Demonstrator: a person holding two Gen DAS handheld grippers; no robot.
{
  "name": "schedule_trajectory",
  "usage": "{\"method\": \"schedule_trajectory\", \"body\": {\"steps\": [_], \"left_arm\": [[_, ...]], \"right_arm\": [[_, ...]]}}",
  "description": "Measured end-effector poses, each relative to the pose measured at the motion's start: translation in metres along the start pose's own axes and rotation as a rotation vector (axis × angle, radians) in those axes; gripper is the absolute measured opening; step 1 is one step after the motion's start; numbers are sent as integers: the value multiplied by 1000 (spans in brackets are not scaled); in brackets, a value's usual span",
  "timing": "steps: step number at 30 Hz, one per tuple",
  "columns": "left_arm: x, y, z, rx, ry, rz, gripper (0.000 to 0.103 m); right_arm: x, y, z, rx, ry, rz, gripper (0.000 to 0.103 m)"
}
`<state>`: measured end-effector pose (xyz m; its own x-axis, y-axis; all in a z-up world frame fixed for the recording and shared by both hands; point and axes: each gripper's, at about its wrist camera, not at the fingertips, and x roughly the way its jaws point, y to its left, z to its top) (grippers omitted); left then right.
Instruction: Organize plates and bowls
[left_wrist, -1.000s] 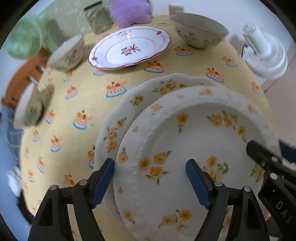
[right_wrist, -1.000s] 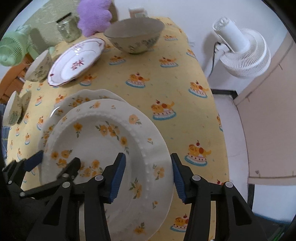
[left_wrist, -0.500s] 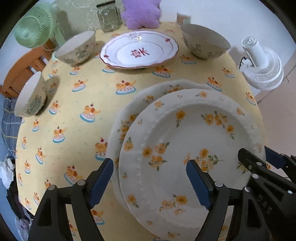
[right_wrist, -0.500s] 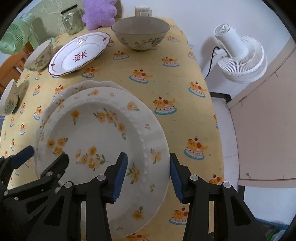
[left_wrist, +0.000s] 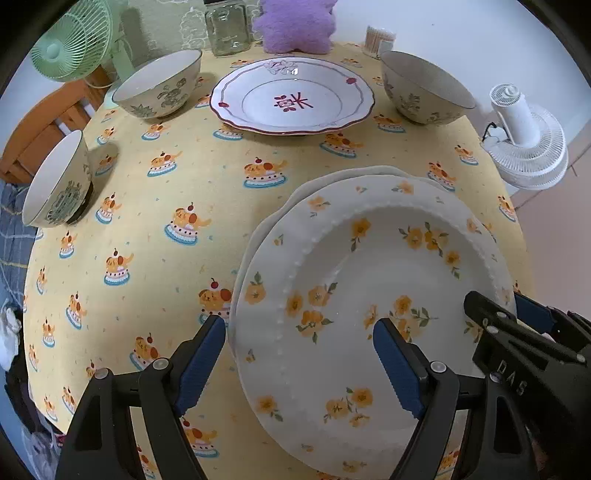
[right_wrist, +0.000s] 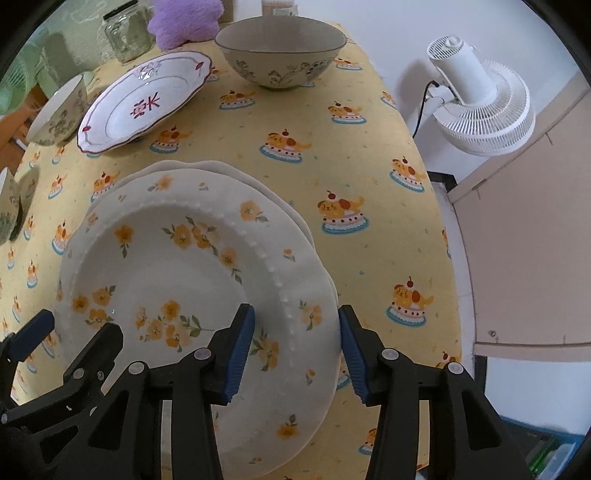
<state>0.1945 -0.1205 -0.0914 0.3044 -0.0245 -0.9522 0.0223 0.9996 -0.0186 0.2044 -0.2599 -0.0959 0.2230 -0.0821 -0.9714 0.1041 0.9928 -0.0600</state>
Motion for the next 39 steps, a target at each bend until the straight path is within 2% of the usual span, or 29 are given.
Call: {"method": "schedule_trajectory", "body": {"steps": [7,10,12,15,25,28,33,39], "left_arm": [[-13,16,-1,30,-23,-40,85],[-22,29,0,32,-50,-42,86],[-28,40,0,27,-70,-40,90],[-37,58,0,34,-97,-52,91],[-59,119,7,101,-153,-62,92],[-64,134,14,124,-162,-92,92],[-74,146,30,158,-196,-72,92],[-70,146,57,136,-201,-56,92]], "right_arm": [[-26,9,-7,41,-71,-1,58],[-38,18,-11,69,-95,-4,66],[-44,24,-14,79,-108,-2,69],[-55,38,-17,83,-129,10,71],[-85,103,-18,64,-184,8,72],[-90,115,-17,75,-202,17,72],[-102,128,-9,94,-229,10,72],[-107,131,14,81,-254,11,72]]}}
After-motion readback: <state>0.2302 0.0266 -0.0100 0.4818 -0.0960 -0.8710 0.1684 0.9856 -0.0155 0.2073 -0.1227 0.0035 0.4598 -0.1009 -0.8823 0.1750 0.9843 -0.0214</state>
